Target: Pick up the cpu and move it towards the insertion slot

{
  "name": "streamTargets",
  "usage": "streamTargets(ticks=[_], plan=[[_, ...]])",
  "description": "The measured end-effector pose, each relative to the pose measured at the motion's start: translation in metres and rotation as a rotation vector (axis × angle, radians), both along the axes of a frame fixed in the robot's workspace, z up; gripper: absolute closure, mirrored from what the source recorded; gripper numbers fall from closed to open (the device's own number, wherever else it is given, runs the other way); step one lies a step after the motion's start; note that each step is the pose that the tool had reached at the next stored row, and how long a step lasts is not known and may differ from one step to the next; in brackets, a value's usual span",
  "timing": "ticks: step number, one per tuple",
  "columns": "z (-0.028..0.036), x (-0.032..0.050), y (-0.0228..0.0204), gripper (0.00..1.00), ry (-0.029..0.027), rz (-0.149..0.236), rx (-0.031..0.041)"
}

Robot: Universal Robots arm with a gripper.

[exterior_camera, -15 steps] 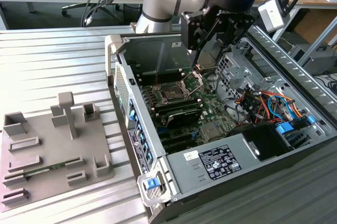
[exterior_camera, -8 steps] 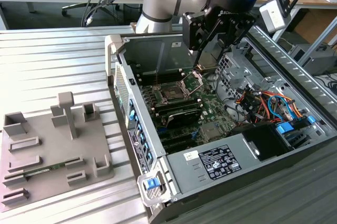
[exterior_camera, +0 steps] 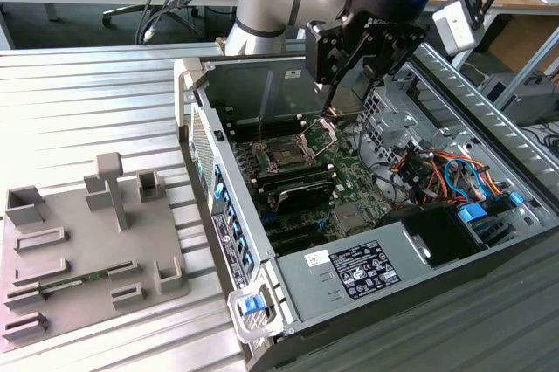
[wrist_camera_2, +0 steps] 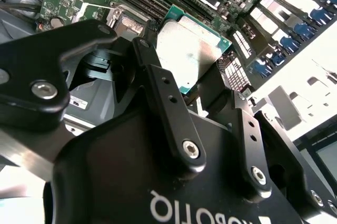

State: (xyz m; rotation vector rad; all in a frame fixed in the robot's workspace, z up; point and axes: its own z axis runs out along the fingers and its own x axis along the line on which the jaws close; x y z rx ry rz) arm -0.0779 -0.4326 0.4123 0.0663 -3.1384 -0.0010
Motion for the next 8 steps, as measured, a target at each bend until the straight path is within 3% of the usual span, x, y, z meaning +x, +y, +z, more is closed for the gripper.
streamTargets(ticks=[8], plan=[[-0.001, 0.0055, 0.0, 0.45, 0.0, 0.0, 0.0]])
